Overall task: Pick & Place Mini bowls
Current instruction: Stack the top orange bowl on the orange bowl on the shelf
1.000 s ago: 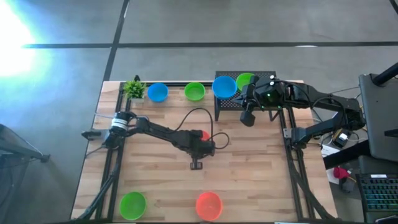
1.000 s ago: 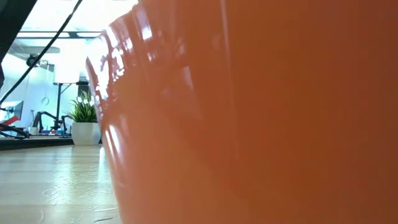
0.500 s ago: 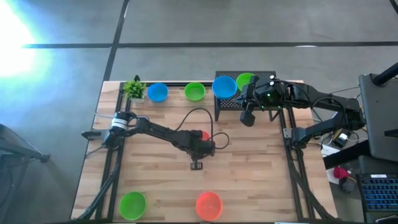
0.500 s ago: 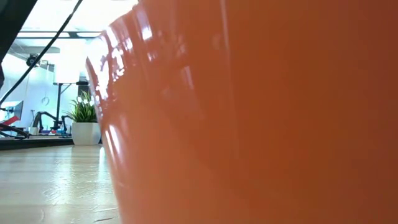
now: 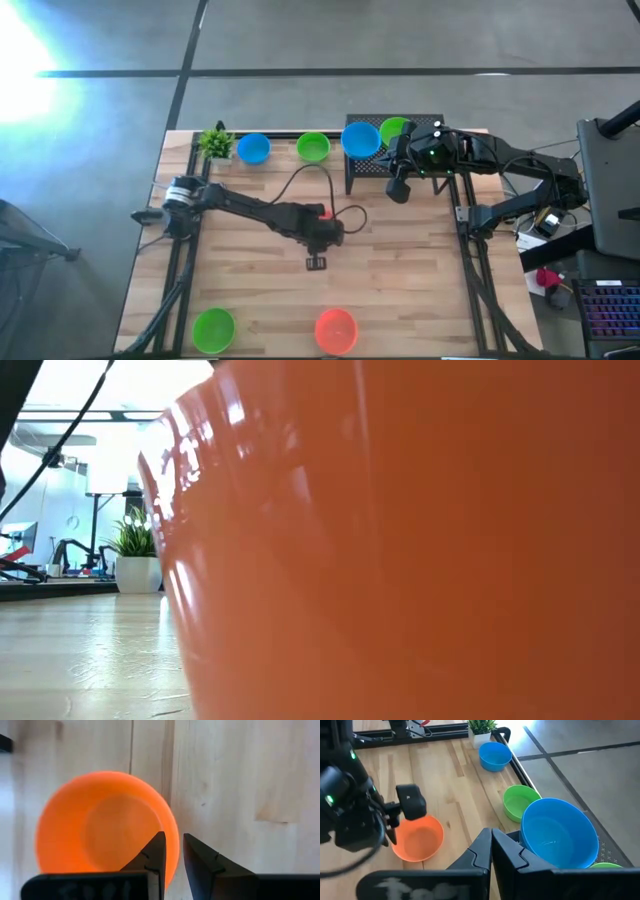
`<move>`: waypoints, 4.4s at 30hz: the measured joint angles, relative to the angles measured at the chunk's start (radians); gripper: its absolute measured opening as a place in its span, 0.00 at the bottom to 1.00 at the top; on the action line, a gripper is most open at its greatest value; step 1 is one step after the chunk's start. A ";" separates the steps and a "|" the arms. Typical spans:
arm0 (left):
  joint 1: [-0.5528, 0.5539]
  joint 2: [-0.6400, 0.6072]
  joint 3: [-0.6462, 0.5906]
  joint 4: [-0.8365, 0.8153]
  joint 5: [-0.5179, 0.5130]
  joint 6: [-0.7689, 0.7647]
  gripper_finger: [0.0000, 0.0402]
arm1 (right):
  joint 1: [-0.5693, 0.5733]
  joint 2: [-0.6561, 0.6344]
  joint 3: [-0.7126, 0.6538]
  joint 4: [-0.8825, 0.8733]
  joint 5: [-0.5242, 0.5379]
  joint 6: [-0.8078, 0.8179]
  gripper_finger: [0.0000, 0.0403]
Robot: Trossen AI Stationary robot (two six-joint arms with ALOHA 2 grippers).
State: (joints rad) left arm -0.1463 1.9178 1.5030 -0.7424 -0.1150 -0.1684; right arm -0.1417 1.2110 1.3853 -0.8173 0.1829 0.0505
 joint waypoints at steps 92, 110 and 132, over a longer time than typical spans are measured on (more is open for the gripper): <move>-0.018 -0.943 -0.576 0.178 -0.377 0.195 0.15 | 0.167 0.586 -0.042 0.220 -0.049 0.701 0.19; -0.018 -0.943 -0.576 0.182 -0.376 0.266 0.15 | 0.153 0.671 -0.013 0.180 0.032 0.757 0.18; -0.018 -0.943 -0.576 0.181 -0.376 0.271 0.15 | 0.154 0.752 -0.028 0.180 0.018 0.742 0.17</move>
State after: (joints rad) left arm -0.1646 0.9752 0.9272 -0.5610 -0.4911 0.1028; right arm 0.0125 1.9633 1.3571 -0.6369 0.2008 0.7921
